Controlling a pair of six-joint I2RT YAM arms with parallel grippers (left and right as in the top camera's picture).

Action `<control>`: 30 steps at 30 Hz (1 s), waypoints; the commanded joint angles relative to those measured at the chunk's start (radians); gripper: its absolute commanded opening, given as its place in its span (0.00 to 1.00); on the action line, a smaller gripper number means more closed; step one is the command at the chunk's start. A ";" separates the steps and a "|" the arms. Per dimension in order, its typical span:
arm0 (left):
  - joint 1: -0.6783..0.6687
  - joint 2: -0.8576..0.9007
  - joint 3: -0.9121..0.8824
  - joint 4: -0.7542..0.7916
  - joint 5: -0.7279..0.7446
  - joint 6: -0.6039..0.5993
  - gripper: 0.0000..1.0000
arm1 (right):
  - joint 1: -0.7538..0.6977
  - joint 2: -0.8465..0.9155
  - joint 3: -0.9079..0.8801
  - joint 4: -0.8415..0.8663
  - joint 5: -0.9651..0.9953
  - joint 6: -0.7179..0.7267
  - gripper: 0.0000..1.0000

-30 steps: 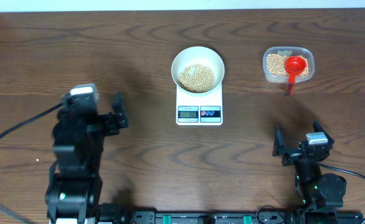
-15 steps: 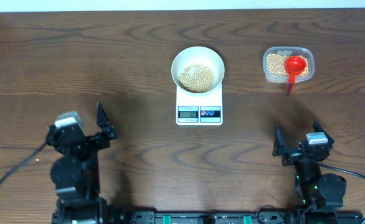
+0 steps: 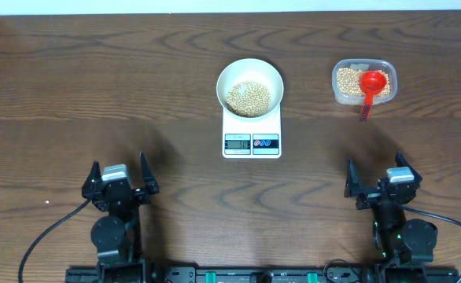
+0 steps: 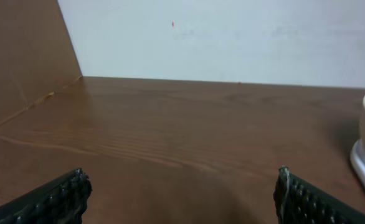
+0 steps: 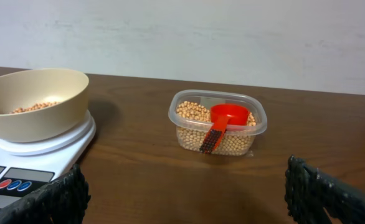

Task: Scoop item into bowl and weigh 50g on scale

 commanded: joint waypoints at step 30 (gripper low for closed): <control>-0.036 -0.074 -0.037 -0.104 0.005 0.104 0.96 | 0.010 -0.009 -0.002 -0.005 0.004 0.013 0.99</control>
